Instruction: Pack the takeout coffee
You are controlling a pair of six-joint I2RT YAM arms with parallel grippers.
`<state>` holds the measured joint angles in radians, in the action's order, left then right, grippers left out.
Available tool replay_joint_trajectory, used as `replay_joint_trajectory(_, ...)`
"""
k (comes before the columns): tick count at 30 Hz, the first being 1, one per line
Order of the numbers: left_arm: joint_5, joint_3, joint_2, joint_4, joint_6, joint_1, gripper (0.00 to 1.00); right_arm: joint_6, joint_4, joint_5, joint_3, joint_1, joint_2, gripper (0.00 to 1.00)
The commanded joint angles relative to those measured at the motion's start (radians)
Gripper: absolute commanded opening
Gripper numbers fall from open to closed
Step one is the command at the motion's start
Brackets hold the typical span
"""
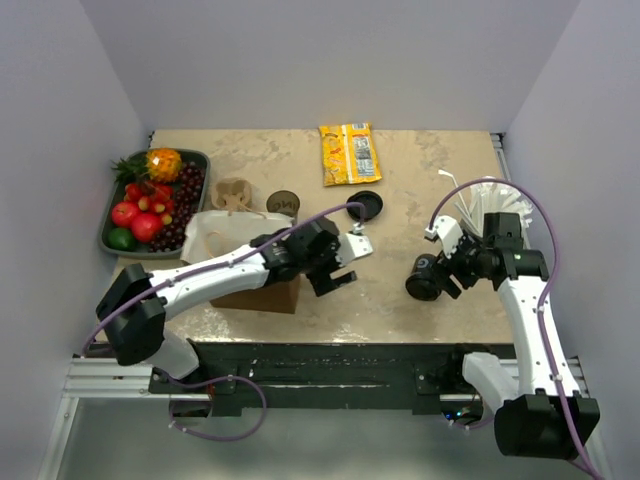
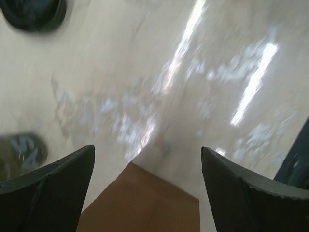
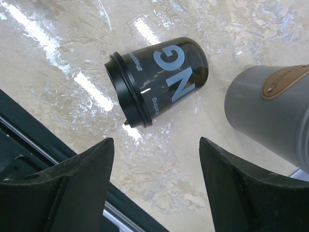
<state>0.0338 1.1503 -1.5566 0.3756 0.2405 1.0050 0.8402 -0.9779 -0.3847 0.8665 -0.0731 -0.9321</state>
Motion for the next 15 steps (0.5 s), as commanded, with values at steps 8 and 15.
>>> replay_joint_trajectory(8,-0.149,-0.156,0.193,0.133,0.129,-0.204,0.94,0.117,-0.019,-0.022,0.004,0.001,-0.047,0.72)
replay_joint_trajectory(15,-0.331,-0.158,0.060,-0.493,-0.203,-0.088,0.98,0.143,0.050,0.050,-0.060,0.001,-0.092,0.72)
